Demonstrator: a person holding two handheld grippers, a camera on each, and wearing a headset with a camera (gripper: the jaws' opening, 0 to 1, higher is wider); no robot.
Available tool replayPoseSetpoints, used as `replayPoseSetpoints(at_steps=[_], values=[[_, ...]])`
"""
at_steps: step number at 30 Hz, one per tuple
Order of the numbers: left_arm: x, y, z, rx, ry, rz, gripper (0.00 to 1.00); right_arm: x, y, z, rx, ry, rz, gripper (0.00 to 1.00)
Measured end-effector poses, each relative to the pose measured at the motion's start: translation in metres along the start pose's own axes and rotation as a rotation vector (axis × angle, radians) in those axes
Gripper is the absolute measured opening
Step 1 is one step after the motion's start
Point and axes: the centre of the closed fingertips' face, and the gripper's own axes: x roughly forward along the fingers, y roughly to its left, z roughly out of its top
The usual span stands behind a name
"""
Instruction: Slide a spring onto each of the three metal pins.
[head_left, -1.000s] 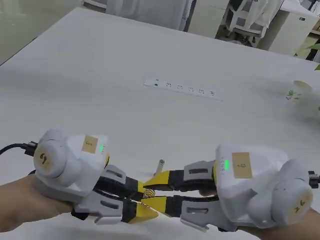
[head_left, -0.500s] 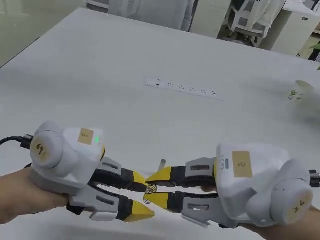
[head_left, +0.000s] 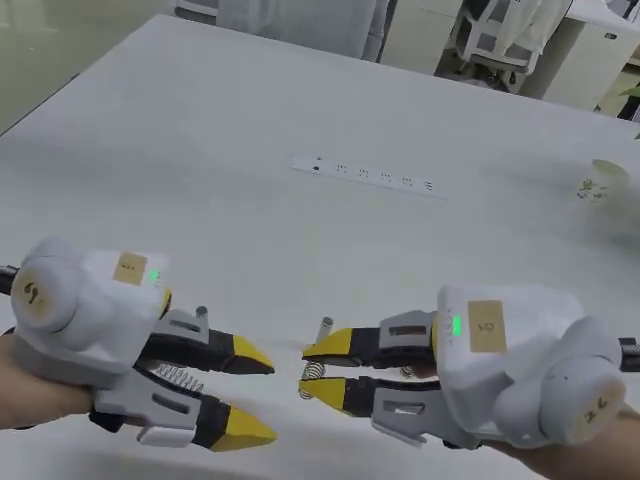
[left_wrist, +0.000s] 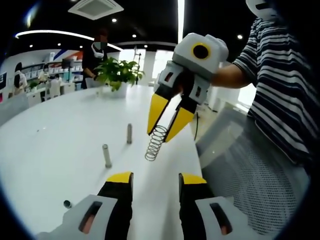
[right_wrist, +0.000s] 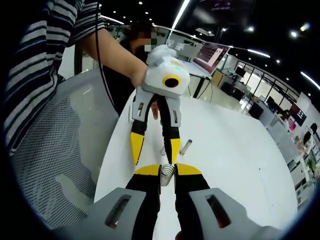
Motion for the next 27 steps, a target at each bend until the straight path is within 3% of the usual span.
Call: replayPoseSetpoints(at_steps=[12, 19, 24, 27], values=[[-0.028, 0.010, -0.014, -0.070, -0.016, 0.079, 0.46, 0.001, -0.007, -0.008, 0.015, 0.021, -0.021, 0.07], [-0.038, 0.011, -0.023, -0.112, -0.018, 0.117, 0.60, -0.001, -0.019, -0.011, 0.032, 0.025, -0.058, 0.07], [-0.052, 0.017, -0.027, -0.138, -0.031, 0.155, 0.66, -0.003, -0.027, -0.015, 0.046, 0.031, -0.085, 0.07], [-0.060, 0.021, -0.030, -0.150, -0.041, 0.191, 0.74, -0.004, -0.031, -0.017, 0.054, 0.035, -0.096, 0.07]])
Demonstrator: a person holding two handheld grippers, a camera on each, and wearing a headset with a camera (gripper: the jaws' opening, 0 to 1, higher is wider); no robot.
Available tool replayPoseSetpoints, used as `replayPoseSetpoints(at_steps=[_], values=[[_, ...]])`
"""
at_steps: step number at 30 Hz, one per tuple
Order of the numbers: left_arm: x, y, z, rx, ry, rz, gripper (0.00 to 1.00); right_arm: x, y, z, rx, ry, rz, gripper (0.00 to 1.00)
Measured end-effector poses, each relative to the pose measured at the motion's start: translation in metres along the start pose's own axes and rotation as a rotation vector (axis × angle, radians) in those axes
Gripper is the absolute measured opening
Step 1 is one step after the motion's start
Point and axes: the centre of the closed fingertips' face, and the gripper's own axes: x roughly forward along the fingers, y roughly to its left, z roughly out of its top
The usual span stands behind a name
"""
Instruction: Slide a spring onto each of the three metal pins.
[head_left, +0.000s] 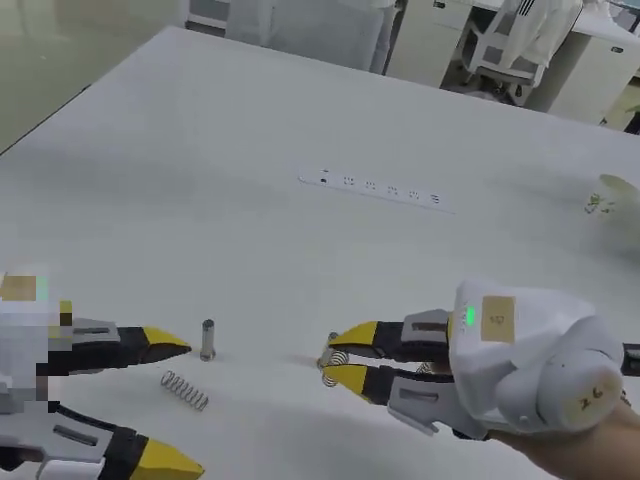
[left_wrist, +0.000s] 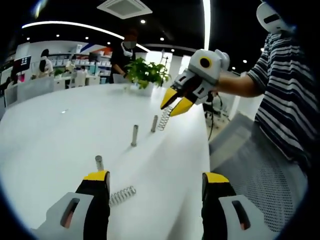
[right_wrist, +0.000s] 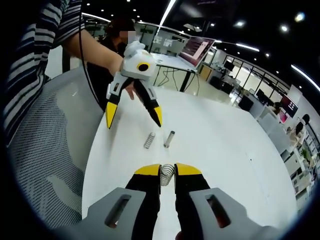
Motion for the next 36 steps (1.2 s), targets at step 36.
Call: replayPoseSetpoints(at_steps=[36], values=[[-0.030, 0.024, 0.000, -0.095, -0.108, 0.158, 0.98, 0.024, -0.060, -0.027, 0.292, -0.003, -0.105, 0.07]])
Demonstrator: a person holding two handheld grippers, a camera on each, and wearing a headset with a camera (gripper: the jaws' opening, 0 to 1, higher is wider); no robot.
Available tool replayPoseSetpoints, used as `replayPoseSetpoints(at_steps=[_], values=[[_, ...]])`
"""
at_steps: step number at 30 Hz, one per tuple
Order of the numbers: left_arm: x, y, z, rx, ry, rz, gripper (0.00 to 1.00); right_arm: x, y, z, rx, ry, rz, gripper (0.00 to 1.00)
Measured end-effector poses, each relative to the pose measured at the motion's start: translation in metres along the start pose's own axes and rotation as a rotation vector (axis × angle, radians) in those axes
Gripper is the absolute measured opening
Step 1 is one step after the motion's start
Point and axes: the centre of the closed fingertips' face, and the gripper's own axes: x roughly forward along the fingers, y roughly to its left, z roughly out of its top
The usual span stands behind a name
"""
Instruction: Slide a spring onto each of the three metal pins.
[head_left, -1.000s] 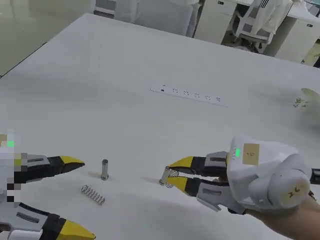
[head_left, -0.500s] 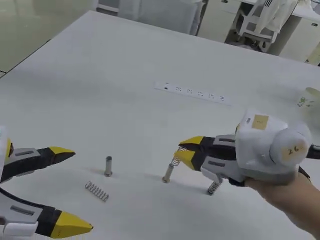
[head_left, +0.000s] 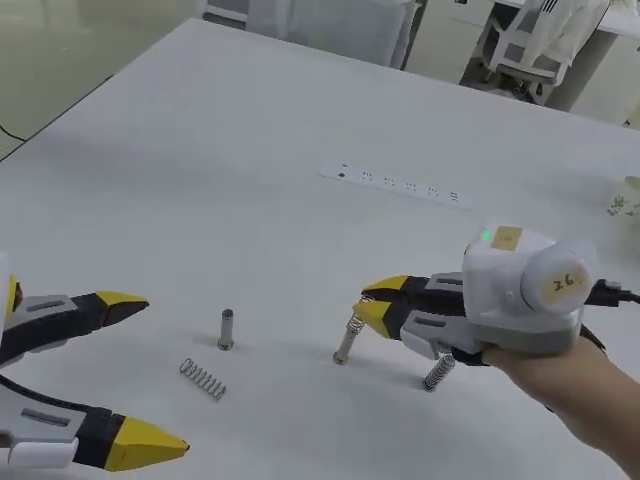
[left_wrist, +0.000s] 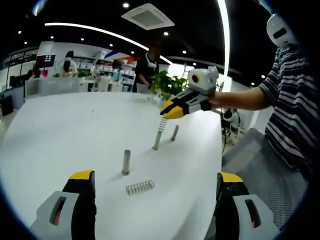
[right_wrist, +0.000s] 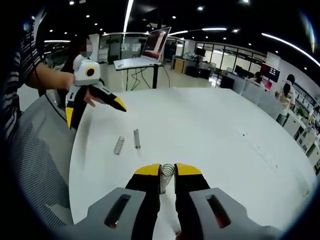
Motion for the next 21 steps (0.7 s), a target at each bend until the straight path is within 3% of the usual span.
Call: replayPoseSetpoints(at_steps=[12, 21], values=[[-0.001, 0.001, -0.001, -0.008, -0.003, 0.013, 0.98, 0.023, 0.006, -0.032, -0.026, 0.092, 0.016, 0.07], [-0.002, 0.000, -0.001, -0.014, -0.005, 0.013, 0.98, 0.033, 0.009, -0.048, -0.029, 0.132, 0.020, 0.08]])
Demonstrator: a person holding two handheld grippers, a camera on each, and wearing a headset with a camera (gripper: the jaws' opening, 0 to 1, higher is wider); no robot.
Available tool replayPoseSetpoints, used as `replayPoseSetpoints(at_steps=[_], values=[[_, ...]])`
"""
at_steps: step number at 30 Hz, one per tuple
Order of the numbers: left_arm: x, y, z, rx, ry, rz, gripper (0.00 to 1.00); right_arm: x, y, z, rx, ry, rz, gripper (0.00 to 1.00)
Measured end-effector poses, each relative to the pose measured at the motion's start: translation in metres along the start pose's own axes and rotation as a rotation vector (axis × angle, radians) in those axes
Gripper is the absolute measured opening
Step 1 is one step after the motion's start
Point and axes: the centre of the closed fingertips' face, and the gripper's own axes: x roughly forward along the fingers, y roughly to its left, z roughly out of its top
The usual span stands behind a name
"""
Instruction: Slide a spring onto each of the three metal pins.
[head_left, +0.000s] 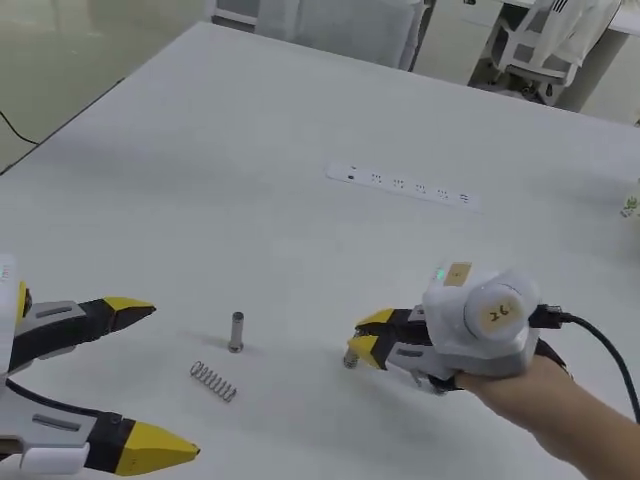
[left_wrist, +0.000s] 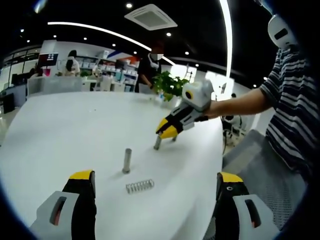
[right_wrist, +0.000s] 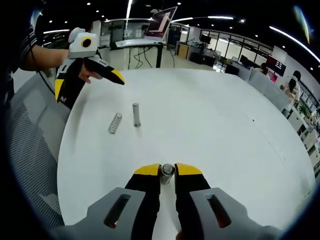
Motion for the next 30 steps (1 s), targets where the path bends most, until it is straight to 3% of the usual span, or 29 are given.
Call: replayPoseSetpoints(at_steps=[14, 20, 30], values=[[-0.001, -0.001, 0.006, 0.001, -0.010, 0.003, 0.97, -0.009, 0.000, 0.006, 0.029, -0.016, 0.001, 0.12], [-0.002, 0.000, 0.009, 0.003, -0.015, 0.006, 0.97, -0.027, 0.002, 0.022, 0.034, -0.081, -0.032, 0.11], [-0.001, -0.002, 0.013, 0.016, -0.012, 0.000, 0.98, -0.043, 0.015, 0.045, 0.082, -0.180, -0.029, 0.11]])
